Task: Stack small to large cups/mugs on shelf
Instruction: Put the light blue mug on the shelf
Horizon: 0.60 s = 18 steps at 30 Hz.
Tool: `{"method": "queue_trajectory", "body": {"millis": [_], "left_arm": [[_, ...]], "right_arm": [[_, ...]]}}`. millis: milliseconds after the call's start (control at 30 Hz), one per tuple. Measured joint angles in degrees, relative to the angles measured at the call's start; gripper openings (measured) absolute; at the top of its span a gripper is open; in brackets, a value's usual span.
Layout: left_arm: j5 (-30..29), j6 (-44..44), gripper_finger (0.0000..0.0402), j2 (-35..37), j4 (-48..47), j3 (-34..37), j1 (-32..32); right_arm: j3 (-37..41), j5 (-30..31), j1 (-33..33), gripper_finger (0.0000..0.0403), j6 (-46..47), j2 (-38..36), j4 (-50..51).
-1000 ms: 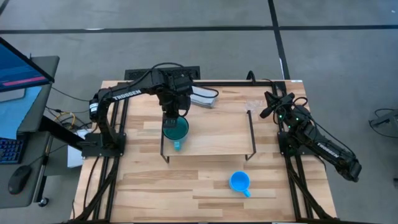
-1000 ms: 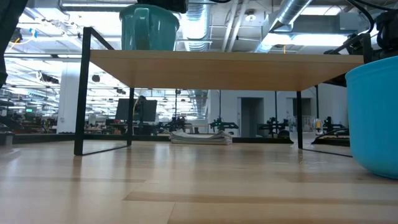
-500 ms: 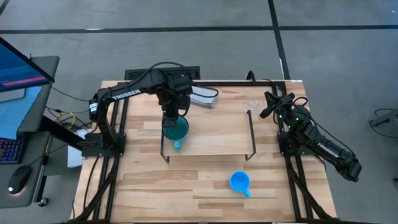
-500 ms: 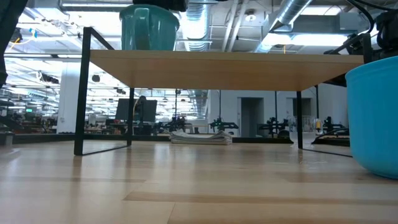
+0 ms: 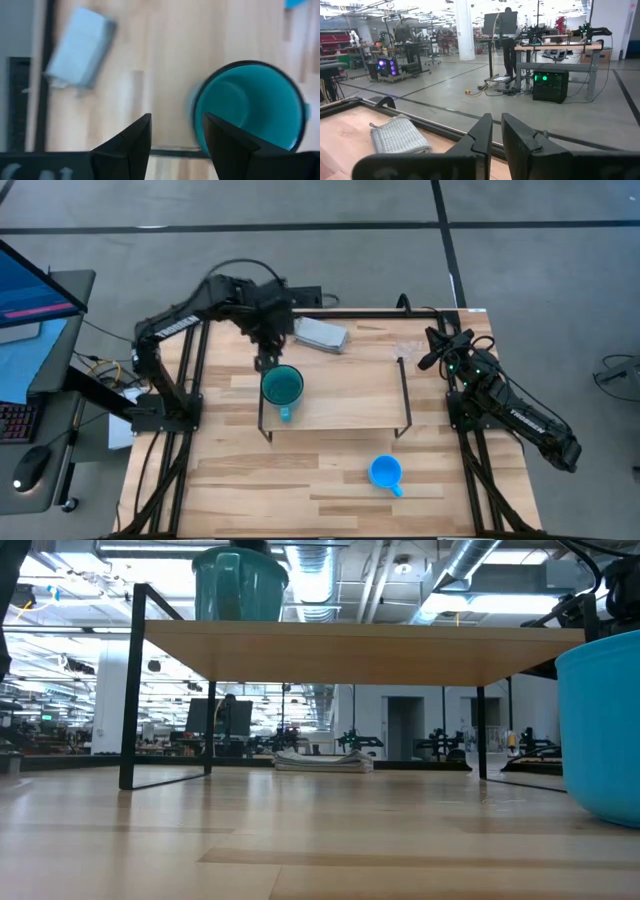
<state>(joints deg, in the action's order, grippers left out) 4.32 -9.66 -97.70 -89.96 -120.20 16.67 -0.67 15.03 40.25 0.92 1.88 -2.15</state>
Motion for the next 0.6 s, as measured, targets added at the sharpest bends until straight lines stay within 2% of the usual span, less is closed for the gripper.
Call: {"method": "queue_trajectory", "body": {"millis": [200, 400, 500, 600], "left_arm": [[-1.93, 0.56, 0.0167, 6.91, 3.32, -0.04, 3.41], [-7.91, 2.37, 0.0167, 14.17, 10.85, 0.26, 4.98], [-8.96, 2.82, 0.0161, 17.50, 13.95, 2.33, 4.96], [-9.91, 3.94, 0.0135, 20.95, 17.29, 6.83, 4.94]], "right_arm": [[0.00, 0.00, -0.04, 0.0063, 0.12, -0.02, 0.02], [0.00, -0.04, -0.09, 0.0063, 0.14, -0.02, 0.02], [0.00, -0.11, -0.09, 0.0063, 0.16, -0.02, 0.02], [0.00, -0.11, -0.09, 0.0063, 0.14, -0.02, 0.01]]}}
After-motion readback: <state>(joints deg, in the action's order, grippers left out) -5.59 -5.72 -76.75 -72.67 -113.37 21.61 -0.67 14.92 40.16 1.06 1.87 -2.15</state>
